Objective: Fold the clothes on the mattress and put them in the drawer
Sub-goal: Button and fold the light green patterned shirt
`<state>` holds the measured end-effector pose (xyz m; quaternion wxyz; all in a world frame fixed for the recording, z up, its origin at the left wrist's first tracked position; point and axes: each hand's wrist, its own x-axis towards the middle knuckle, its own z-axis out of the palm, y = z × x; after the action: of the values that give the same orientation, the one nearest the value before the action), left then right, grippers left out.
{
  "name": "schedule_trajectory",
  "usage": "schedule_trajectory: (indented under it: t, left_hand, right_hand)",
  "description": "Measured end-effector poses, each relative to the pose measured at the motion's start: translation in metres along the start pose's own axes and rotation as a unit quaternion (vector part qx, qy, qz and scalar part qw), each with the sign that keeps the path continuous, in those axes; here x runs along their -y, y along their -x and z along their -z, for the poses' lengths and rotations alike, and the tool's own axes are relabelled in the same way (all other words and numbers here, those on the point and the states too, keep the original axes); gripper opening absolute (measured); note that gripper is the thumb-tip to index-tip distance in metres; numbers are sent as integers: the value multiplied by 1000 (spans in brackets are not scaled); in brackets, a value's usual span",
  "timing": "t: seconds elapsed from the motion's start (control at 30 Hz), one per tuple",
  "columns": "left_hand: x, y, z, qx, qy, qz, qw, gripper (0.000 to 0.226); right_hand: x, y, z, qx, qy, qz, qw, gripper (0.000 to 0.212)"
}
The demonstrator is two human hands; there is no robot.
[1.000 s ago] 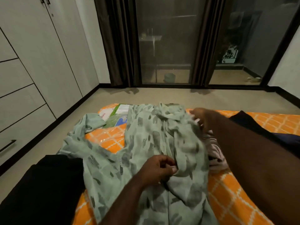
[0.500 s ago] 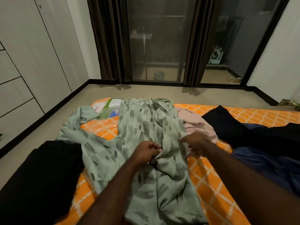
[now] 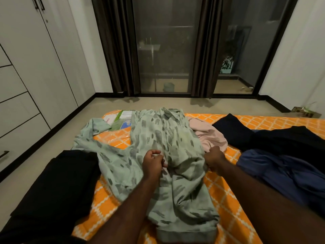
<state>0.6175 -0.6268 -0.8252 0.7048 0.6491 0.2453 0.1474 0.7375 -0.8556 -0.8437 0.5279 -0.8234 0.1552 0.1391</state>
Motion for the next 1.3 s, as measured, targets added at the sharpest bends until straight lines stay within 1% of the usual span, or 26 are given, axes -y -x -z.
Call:
schedule_trajectory:
  t: [0.03, 0.07, 0.1, 0.17, 0.27, 0.33, 0.4, 0.47, 0.57, 0.63, 0.67, 0.7, 0.77, 0.8, 0.87, 0.9, 0.93, 0.97, 1.0, 1.03, 1.07, 1.1, 1.13, 1.2, 1.27, 1.3]
  left_hand:
    - [2, 1, 0, 4, -30, -9, 999, 1]
    - [5, 1, 0, 12, -68, -19, 997, 8]
    - [8, 0, -1, 26, -107, -31, 993, 13]
    - [12, -1, -2, 60, -172, -58, 981, 20]
    - [11, 2, -5, 96, -191, -94, 972, 28]
    - [9, 3, -6, 99, -187, -95, 973, 30]
    - [9, 2, -7, 109, -205, -86, 969, 25]
    - [10, 1, -7, 101, -232, -76, 964, 21]
    - [13, -2, -6, 49, -224, -60, 972, 27]
    - [14, -2, -6, 40, -206, -82, 974, 24]
    - [14, -1, -7, 48, -209, -114, 970, 19]
    - [15, 0, -7, 61, -227, -151, 960, 17]
    - [16, 4, -5, 80, -295, -238, 922, 39]
    - [15, 7, -5, 87, -331, -292, 893, 51]
    - [11, 14, -6, 113, -401, -368, 831, 58]
    - [14, 14, -8, 139, -432, -368, 812, 59]
    - [17, 16, -8, 168, -461, -340, 802, 59]
    - [22, 15, -9, 198, -491, -298, 794, 61]
    - [26, 14, -8, 228, -524, -265, 777, 63]
    - [31, 12, -7, 253, -554, -250, 752, 66]
    - [33, 11, -6, 271, -573, -249, 732, 68]
    - [34, 10, -5, 284, -577, -251, 723, 70]
    - [32, 9, -4, 293, -572, -249, 724, 71]
    - [29, 4, -3, 312, -537, -236, 747, 72]
    - [25, 1, 1, 304, -466, -232, 798, 72]
    - [23, 0, 4, 281, -430, -232, 826, 72]
  right_hand:
    - [7, 19, 2, 3, 24, -1, 1000, 55]
    - [14, 38, 3, 8, 42, -8, 999, 48]
    - [15, 47, 5, 31, 40, -24, 998, 41]
    - [14, 52, 4, 77, -2, -48, 996, 39]
    - [18, 53, 4, 102, -59, -49, 992, 48]
    - [17, 52, 2, 123, -63, -44, 989, 64]
    - [15, 47, 1, 125, -52, -41, 990, 83]
    - [15, 48, 2, 114, -29, -31, 993, 87]
    - [15, 48, 5, 101, 64, -10, 993, 89]
    - [14, 47, 4, 85, 130, 14, 988, 91]
    - [14, 47, 3, 71, 145, 24, 986, 89]
    - [14, 46, 1, 54, 164, 39, 984, 87]
    - [17, 47, -2, 20, 216, 96, 971, 88]
    - [18, 48, -4, -5, 239, 130, 962, 85]
    - [18, 55, -10, -92, 281, 191, 936, 72]
    - [20, 58, -15, -140, 297, 227, 917, 64]
    - [21, 58, -20, -167, 307, 269, 897, 60]
    - [23, 58, -25, -152, 322, 305, 883, 60]
    - [25, 56, -29, -95, 339, 328, 877, 63]
    - [26, 54, -33, -13, 369, 327, 870, 69]
    - [26, 53, -35, 71, 406, 305, 859, 77]
    - [24, 55, -37, 140, 444, 272, 842, 86]
    - [20, 58, -39, 182, 480, 247, 822, 95]
    - [13, 66, -42, 192, 522, 242, 795, 105]
    - [13, 72, -45, 173, 504, 264, 804, 107]
    - [16, 74, -46, 166, 486, 274, 813, 107]
